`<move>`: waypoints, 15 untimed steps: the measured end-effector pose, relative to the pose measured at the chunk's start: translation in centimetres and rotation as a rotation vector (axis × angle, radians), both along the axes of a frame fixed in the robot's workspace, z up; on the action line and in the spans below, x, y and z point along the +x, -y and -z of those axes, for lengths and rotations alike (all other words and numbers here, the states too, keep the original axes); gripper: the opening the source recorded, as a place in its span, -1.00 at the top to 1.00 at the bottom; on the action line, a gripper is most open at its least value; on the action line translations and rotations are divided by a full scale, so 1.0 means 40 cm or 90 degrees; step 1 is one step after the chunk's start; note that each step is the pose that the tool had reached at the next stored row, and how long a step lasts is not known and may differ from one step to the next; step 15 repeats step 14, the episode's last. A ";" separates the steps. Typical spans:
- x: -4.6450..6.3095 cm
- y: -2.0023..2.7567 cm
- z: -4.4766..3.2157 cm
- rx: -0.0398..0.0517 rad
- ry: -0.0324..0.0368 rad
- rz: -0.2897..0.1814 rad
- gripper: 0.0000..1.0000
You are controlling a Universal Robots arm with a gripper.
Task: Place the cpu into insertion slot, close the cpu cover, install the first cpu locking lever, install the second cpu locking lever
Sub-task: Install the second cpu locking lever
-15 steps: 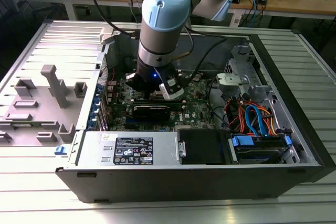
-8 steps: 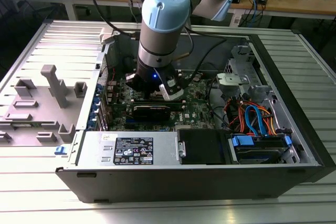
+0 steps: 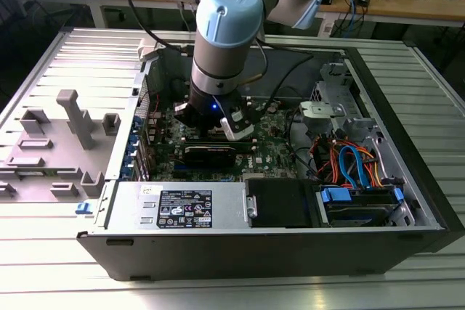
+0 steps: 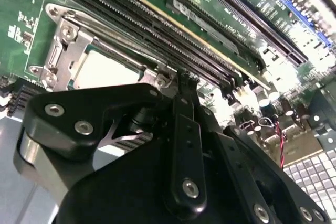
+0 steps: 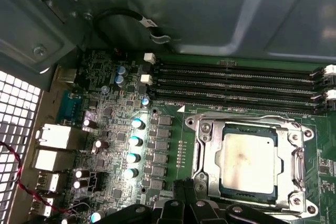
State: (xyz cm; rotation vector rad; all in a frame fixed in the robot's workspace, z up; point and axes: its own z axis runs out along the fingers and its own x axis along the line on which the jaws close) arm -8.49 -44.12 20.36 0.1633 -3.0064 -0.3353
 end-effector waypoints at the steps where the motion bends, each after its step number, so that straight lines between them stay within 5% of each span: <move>1: 0.000 0.000 -0.006 0.0000 0.0000 0.000 0.79; 5: 0.000 0.000 -0.027 0.0000 0.0000 0.000 0.79; 15: 0.000 0.000 -0.031 0.0000 0.0000 0.000 0.79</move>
